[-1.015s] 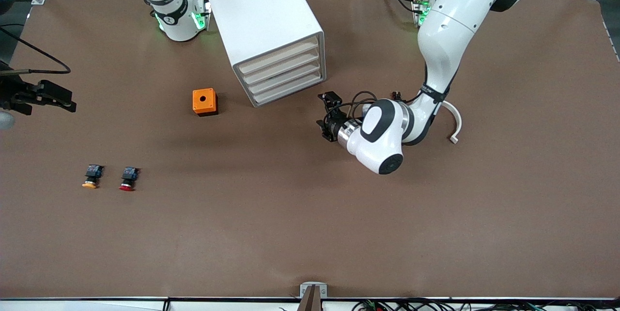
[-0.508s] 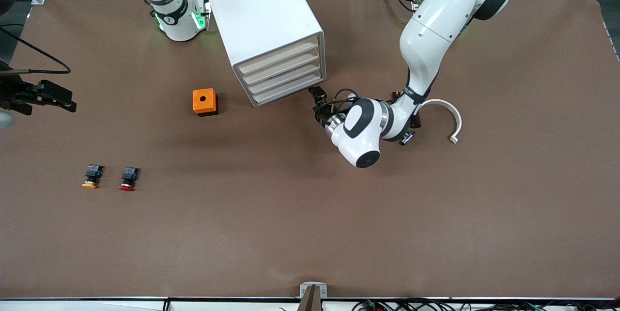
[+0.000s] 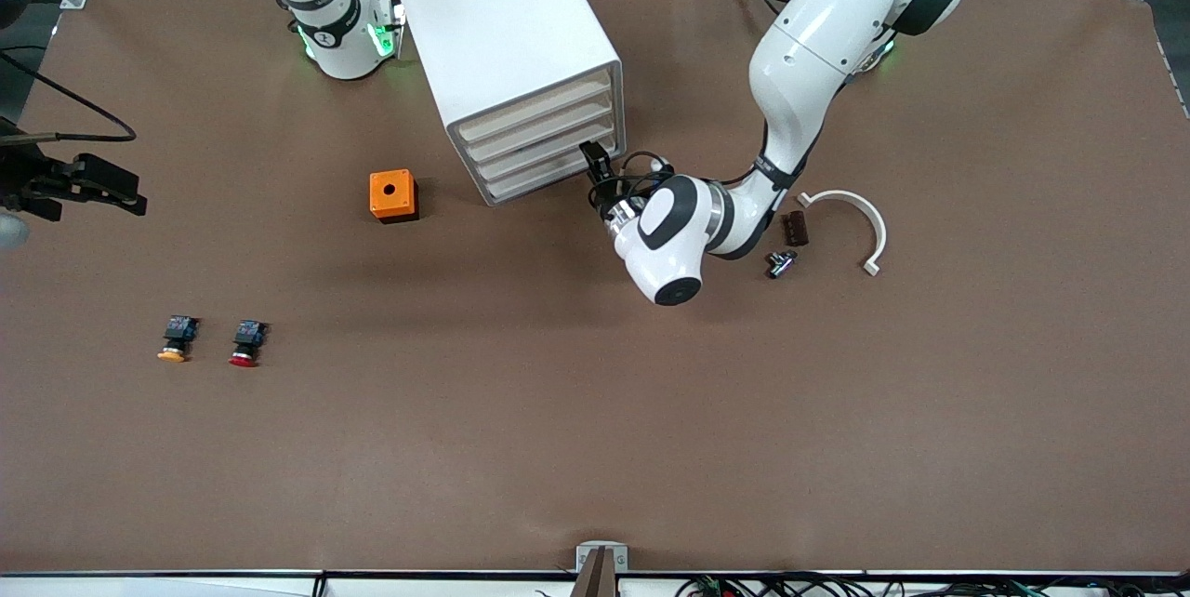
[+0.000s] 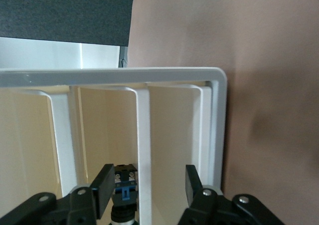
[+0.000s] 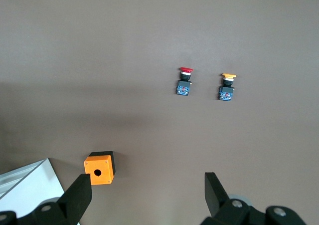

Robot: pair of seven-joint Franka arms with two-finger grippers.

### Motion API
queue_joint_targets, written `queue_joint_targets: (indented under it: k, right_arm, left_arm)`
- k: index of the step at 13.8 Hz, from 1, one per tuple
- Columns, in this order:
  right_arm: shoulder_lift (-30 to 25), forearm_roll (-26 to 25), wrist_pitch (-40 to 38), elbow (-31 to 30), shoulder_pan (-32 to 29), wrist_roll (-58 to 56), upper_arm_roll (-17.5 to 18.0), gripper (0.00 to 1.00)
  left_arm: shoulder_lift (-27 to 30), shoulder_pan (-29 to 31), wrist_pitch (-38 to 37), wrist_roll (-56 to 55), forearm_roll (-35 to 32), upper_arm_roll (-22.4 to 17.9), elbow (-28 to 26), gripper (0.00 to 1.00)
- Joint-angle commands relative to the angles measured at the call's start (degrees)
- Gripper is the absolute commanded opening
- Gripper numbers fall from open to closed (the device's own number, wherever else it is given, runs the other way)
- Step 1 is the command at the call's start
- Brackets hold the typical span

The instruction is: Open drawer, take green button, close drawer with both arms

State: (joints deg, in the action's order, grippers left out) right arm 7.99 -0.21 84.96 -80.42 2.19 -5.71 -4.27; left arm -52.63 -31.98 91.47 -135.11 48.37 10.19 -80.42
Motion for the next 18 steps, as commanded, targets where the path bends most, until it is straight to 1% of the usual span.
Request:
queue_joint_targets:
  k: [1,3,5,6,10,14,15,16,17,18]
  right_arm:
    - [0.53,-0.32,-0.41,1.24,0.18,0.53,0.05,1.00]
    - [0.53,-0.32,-0.41,1.24,0.18,0.53,0.05,1.00]
    - [0.53,-0.32,-0.41,1.24,0.18,0.53,-0.04,1.00]
    - [0.53,-0.32,-0.41,1.24,0.18,0.53,0.05,1.00]
    - [0.53,-0.32,-0.41,1.24,0.18,0.53,0.05,1.00]
    - [0.62,-0.32,-0.23,1.32,1.24,0.70,0.05,1.00]
    - [0.62,-0.32,-0.15,1.58,1.50,0.71,-0.04,1.00]
    - [0.62,-0.41,-0.06,1.76,1.94,0.71,0.05,1.00]
    - [0.62,-0.41,0.29,1.76,2.46,0.71,-0.04,1.00]
    - [0.80,-0.41,1.17,1.76,3.34,0.79,-0.04,1.00]
  left_arm:
    - [-0.45,-1.33,-0.85,-0.24,1.29,-0.25,0.71,0.59]
    - [-0.63,-1.41,-0.85,1.94,2.86,-0.34,0.62,0.46]
    - [-0.89,-1.85,-0.85,3.10,4.45,-0.34,0.71,0.45]
    - [-1.06,-1.86,-0.76,3.80,4.54,-0.34,0.62,0.42]
    - [-2.12,-1.86,-0.50,7.75,4.63,-0.34,0.71,0.42]
    - [-3.35,-2.99,-0.15,8.37,5.60,-0.34,0.71,0.42]
    - [-3.35,-3.52,-0.15,8.29,5.60,-0.34,0.71,0.35]
    - [-3.26,-3.53,-0.15,8.29,5.51,-0.34,0.79,0.10]
    - [-3.26,-3.44,-0.15,8.29,5.60,-0.34,0.71,0.00]
    - [-3.26,-3.44,-0.15,8.11,5.51,-0.43,0.79,0.00]
